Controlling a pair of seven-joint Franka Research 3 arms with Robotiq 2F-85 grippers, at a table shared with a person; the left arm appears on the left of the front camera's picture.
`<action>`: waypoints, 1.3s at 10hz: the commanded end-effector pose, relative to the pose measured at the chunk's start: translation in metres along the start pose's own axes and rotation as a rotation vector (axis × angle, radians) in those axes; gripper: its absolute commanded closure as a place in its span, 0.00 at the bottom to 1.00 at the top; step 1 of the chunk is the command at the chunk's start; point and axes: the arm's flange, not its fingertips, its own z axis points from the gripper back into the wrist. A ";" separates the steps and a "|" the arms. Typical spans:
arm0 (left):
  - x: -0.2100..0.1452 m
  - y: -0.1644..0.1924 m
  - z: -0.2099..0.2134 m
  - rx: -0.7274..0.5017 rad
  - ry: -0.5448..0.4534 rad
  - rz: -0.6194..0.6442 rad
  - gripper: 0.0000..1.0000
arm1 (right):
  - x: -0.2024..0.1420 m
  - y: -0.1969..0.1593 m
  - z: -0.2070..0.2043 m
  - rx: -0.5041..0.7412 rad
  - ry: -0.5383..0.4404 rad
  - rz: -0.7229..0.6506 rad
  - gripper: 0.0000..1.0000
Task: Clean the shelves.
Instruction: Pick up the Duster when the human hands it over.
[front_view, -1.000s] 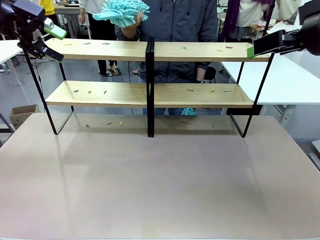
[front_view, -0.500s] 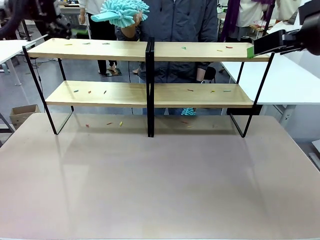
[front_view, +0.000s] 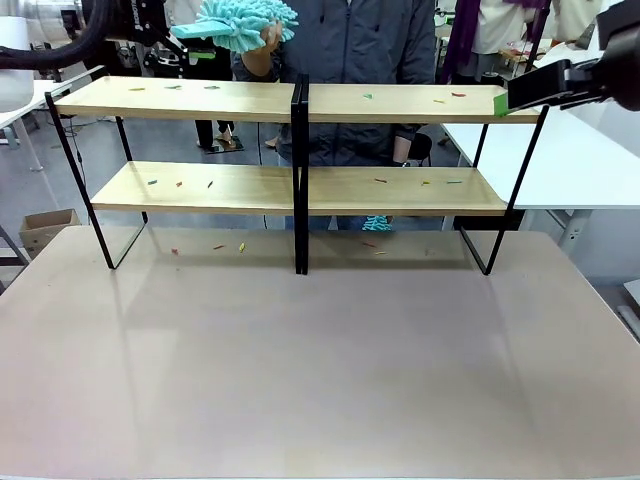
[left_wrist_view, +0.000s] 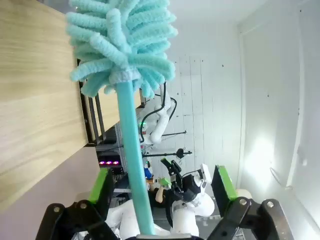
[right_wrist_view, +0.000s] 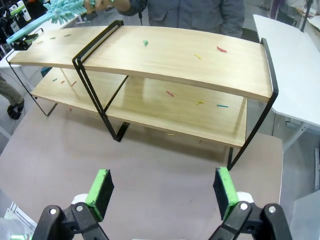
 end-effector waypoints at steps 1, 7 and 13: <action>-0.001 -0.005 0.000 0.022 -0.018 0.017 0.00 | 0.000 -0.002 0.000 0.002 0.002 0.003 0.00; -0.005 -0.001 0.006 0.073 -0.136 0.000 1.00 | 0.000 -0.002 0.000 0.002 0.002 0.003 0.00; -0.006 0.002 0.007 0.146 -0.227 -0.028 1.00 | 0.000 -0.002 0.000 0.002 0.002 0.003 0.00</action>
